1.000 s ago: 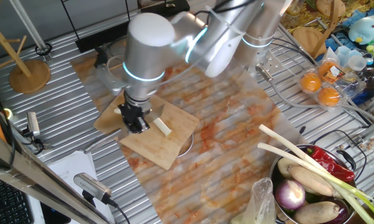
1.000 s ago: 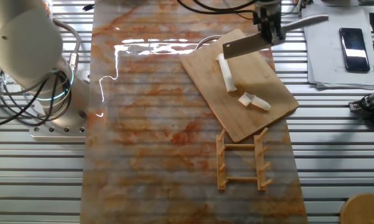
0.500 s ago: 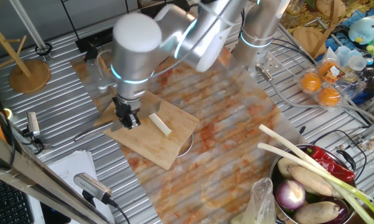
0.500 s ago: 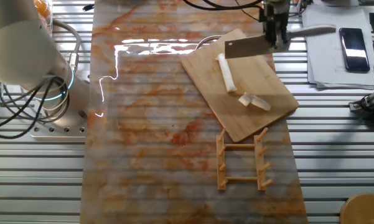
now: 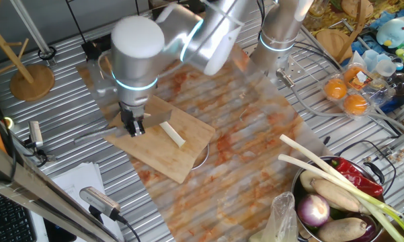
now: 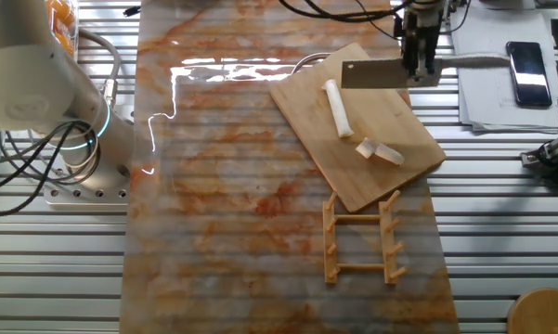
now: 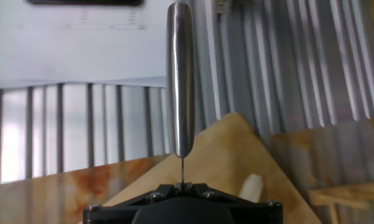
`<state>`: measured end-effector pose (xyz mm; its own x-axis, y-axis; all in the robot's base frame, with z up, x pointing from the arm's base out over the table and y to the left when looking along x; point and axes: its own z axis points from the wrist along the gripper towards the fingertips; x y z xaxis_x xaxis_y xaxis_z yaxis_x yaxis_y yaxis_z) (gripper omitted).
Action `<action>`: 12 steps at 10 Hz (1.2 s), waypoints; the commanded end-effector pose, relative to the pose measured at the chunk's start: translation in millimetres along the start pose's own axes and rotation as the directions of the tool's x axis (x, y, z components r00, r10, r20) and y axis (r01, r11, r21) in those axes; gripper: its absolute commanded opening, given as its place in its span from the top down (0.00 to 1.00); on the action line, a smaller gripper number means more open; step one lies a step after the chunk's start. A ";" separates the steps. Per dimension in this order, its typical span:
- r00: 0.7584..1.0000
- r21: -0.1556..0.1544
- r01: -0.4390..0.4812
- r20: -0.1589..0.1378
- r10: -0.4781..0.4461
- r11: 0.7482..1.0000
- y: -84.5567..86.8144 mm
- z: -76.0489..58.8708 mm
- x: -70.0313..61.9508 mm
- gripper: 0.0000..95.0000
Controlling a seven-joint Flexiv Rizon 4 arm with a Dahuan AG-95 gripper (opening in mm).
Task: Chop the scallions
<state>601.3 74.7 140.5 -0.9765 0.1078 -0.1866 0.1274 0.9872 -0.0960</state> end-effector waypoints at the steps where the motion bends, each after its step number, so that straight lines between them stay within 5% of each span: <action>1: 0.999 -0.001 -0.044 -0.011 0.044 0.999 -24.7 1.7 6.8 1.00; 6: 0.994 -0.015 -0.108 0.009 0.109 0.994 -64.2 15.8 26.6 1.00; 8: 0.991 -0.049 -0.136 -0.002 0.137 0.989 -75.2 13.8 28.5 1.00; 12: 0.990 -0.068 -0.140 -0.018 0.139 0.988 -87.8 23.0 43.9 1.00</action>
<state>551.2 -10.6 115.2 -0.9511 0.2481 -0.1839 0.2528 0.9675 -0.0022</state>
